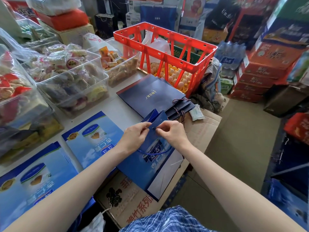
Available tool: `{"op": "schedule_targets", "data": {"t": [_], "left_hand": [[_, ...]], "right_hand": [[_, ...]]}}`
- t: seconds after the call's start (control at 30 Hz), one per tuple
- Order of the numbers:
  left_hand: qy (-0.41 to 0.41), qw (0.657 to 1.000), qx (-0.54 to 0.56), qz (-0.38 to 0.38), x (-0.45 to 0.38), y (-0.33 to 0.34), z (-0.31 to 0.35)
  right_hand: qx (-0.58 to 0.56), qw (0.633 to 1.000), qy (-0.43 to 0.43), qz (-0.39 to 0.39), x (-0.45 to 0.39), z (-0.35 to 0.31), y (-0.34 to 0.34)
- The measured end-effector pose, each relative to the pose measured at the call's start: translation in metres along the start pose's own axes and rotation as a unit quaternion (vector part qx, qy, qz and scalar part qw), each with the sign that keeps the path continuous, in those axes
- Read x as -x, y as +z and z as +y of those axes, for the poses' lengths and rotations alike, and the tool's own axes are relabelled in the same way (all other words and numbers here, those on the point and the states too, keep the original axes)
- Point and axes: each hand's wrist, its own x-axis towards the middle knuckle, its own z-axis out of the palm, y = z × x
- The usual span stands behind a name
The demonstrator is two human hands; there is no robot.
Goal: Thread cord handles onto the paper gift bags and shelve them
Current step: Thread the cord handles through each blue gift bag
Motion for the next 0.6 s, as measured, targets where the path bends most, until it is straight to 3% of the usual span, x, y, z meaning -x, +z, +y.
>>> {"op": "schedule_targets", "data": {"t": [0.1,0.23,0.3,0.43,0.6], "left_hand": [[0.004,1.000,0.006,-0.014,-0.002,0.000,0.001],[0.016,0.999,0.006,-0.037,-0.003,0.001,0.001],[0.021,0.998,-0.005,-0.051,-0.002,0.001,-0.001],[0.002,0.998,0.017,-0.066,0.002,-0.001,-0.011],[-0.015,0.994,0.023,-0.110,0.004,-0.001,-0.016]], "right_hand": [[0.131,0.988,-0.077,0.026,0.002,-0.003,0.000],[0.275,0.942,-0.184,0.059,0.009,-0.008,0.009],[0.238,0.956,-0.170,0.021,0.010,-0.007,0.008],[0.059,0.993,-0.056,-0.080,0.005,0.000,0.000],[0.070,0.991,-0.069,-0.089,0.012,-0.002,-0.002]]}}
